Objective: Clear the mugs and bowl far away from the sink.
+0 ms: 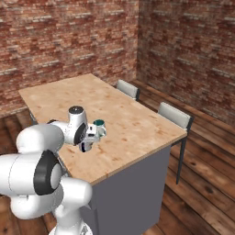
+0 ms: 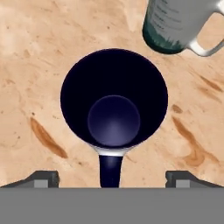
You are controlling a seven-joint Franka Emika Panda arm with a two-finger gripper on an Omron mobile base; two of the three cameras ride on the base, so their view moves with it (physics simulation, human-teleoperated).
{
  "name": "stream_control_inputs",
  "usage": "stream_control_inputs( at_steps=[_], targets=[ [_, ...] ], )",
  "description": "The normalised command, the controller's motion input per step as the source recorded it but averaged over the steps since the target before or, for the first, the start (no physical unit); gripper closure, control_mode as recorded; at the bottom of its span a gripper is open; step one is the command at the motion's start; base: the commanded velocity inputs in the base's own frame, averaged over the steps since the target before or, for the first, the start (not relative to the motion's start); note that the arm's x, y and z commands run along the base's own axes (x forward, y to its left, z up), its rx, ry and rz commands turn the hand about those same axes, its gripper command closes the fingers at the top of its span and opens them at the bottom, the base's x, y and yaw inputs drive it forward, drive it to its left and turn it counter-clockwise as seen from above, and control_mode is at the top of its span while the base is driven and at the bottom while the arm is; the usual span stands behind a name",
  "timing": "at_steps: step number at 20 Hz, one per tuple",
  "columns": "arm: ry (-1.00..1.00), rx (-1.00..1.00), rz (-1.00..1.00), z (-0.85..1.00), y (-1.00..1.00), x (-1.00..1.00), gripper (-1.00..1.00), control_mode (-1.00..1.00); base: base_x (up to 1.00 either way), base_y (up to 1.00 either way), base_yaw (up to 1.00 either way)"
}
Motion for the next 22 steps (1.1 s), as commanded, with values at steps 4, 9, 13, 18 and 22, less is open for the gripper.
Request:
stream_control_inputs(
  at_steps=[4, 9, 13, 18, 22],
  targets=[
    [0.15, 0.07, -0.10, 0.81, 0.00, -0.43, -1.00, -1.00, 0.00, 0.00, 0.00],
    [0.10, 0.01, -0.36, 0.57, 0.00, -0.25, -1.00, -1.00, 0.00, 0.00, 0.00],
    [0.03, 0.00, -0.68, 0.02, 0.00, 0.00, -1.00, -1.00, 0.00, 0.00, 0.00],
    [0.06, 0.05, -0.45, 0.42, -0.01, -0.29, -1.00, -1.00, 0.00, 0.00, 0.00],
    [0.09, 0.06, 0.15, 0.89, -0.12, -0.59, -1.00, -1.00, 0.00, 0.00, 0.00]
  ],
)
